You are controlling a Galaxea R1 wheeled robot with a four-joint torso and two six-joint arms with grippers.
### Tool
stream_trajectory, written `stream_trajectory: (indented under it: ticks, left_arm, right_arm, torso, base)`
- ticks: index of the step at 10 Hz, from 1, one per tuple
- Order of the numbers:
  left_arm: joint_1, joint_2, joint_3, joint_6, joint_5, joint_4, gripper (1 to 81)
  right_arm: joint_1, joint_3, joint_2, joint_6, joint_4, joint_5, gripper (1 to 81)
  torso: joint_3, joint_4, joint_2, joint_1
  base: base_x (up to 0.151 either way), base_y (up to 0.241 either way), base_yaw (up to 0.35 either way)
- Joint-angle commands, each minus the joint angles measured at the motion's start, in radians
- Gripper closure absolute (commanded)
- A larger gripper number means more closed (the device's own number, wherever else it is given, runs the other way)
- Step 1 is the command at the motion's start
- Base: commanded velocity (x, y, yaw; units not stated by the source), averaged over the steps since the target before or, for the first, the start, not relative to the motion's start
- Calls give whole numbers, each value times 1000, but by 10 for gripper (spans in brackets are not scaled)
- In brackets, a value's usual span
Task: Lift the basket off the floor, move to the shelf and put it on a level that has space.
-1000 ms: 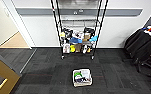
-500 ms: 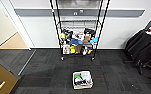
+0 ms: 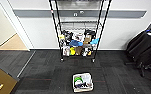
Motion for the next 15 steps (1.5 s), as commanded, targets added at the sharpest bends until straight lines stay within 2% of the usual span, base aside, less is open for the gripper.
stream_trajectory:
  ticks: [1, 5, 15]
  left_arm:
    - [-54, -25, 18, 2, 42, 8, 10]
    - [-54, -25, 18, 2, 42, 8, 10]
    - [-54, -22, 18, 2, 44, 6, 10]
  right_arm:
    - [61, 3, -22, 3, -1, -40, 10]
    - [61, -5, -22, 3, 1, -40, 10]
    - [60, -14, -19, 3, 1, -40, 10]
  torso:
    - [0, 0, 0, 0]
    - [0, 0, 0, 0]
    - [0, 0, 0, 0]
  base:
    - [101, 0, 0]
    - [101, 0, 0]
    - [101, -77, 0]
